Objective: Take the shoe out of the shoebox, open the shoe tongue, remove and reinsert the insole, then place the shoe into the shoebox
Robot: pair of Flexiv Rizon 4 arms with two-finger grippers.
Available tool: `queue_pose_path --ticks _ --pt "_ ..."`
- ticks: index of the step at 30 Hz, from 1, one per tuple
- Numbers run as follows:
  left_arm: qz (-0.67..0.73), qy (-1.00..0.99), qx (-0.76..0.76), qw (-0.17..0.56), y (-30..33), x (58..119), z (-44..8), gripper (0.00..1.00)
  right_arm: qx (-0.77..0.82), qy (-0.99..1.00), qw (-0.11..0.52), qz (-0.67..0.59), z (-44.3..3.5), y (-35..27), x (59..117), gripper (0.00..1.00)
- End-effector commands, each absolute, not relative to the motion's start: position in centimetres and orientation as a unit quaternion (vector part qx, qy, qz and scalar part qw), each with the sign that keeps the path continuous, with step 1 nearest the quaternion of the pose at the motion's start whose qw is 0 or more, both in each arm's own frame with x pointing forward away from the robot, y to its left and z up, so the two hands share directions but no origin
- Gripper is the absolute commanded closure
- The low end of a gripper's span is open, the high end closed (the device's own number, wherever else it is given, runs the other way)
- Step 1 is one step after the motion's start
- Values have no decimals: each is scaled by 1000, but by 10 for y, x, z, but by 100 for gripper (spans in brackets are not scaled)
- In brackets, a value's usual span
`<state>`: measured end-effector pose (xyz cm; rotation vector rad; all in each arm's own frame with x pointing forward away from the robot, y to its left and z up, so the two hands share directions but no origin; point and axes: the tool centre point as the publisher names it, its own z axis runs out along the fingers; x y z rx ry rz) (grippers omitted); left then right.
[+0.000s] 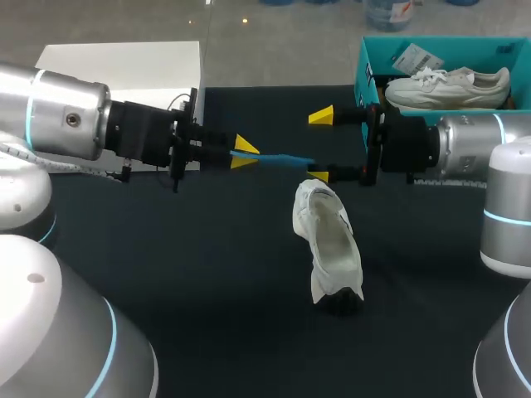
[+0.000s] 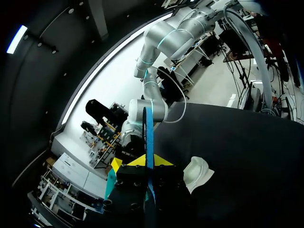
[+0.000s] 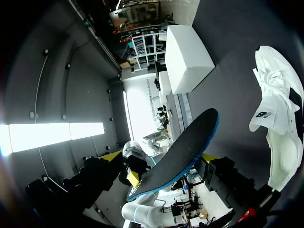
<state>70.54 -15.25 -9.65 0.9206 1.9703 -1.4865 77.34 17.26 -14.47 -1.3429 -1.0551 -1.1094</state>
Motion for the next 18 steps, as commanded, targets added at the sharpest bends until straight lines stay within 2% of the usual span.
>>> queue_pose_path --ticks 1,8,9,10,11,18 --pt "-547 722 343 249 -180 714 -102 100 -563 -441 524 -463 -145 174 773 0" --pt "-542 721 352 250 -193 715 -105 100 -563 -441 524 -463 -145 174 773 0" --pt "-542 721 353 250 -194 714 -105 100 -563 -441 524 -463 -145 174 773 16" --pt "-541 721 354 250 -195 714 -105 100 -563 -441 524 -463 -145 174 773 87" --pt "-541 721 354 250 -196 714 -106 100 -563 -441 524 -463 -145 174 773 100" --pt "-532 726 351 257 -189 715 -108 100 -563 -441 524 -463 -145 174 773 100"
